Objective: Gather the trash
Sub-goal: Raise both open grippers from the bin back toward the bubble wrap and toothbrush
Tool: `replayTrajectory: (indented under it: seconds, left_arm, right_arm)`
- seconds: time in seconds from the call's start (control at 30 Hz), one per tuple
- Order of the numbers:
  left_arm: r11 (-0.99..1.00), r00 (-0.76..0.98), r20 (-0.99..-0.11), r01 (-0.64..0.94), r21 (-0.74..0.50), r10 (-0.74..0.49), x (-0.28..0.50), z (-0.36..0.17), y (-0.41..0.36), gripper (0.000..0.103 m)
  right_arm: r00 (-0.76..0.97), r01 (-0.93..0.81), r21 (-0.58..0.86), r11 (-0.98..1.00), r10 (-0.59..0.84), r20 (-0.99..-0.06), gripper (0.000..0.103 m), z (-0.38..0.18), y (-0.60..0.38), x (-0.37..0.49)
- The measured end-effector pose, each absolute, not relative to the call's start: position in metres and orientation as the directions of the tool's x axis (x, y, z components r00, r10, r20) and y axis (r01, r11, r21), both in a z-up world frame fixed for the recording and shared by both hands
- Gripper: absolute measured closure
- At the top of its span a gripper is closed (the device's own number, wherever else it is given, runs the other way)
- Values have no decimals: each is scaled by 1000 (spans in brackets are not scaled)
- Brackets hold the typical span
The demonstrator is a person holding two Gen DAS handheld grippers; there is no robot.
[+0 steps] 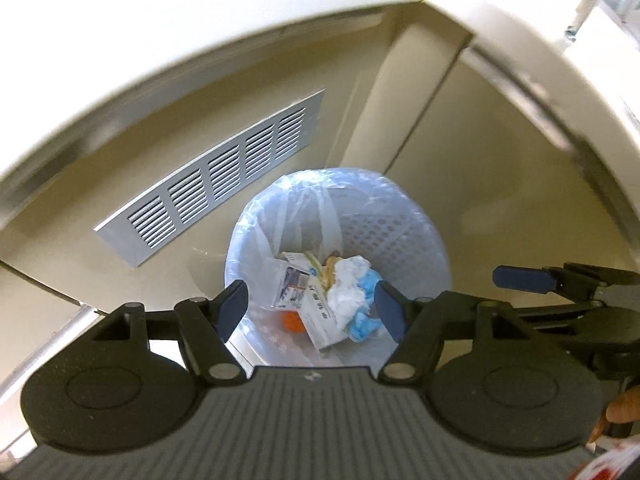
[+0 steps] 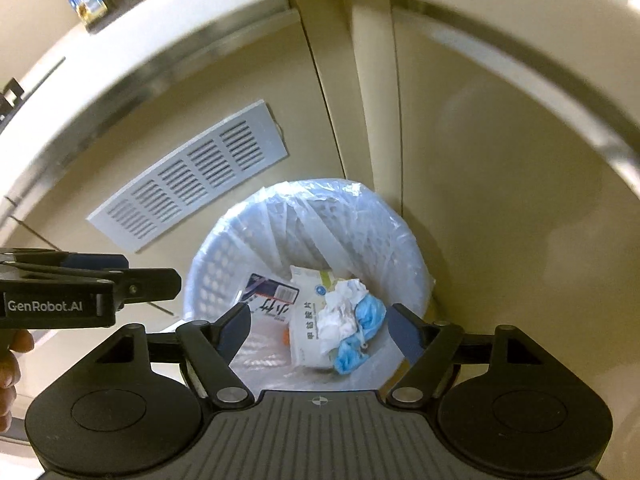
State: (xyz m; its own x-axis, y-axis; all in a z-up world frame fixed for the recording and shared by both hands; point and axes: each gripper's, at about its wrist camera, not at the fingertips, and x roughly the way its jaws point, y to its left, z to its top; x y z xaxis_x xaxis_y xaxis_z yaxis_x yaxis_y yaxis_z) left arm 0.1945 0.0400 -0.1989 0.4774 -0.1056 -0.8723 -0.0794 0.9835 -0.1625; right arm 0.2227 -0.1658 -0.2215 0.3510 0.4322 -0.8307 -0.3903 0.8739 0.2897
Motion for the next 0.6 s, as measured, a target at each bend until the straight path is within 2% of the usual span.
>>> replayTrajectory:
  seconds: [0.6]
  left_arm:
    - [979,631,-751,95,-178,-198,172,-77,40,36]
  right_arm:
    - [569,-311,286,906,418,-708,27,-97,-200,180]
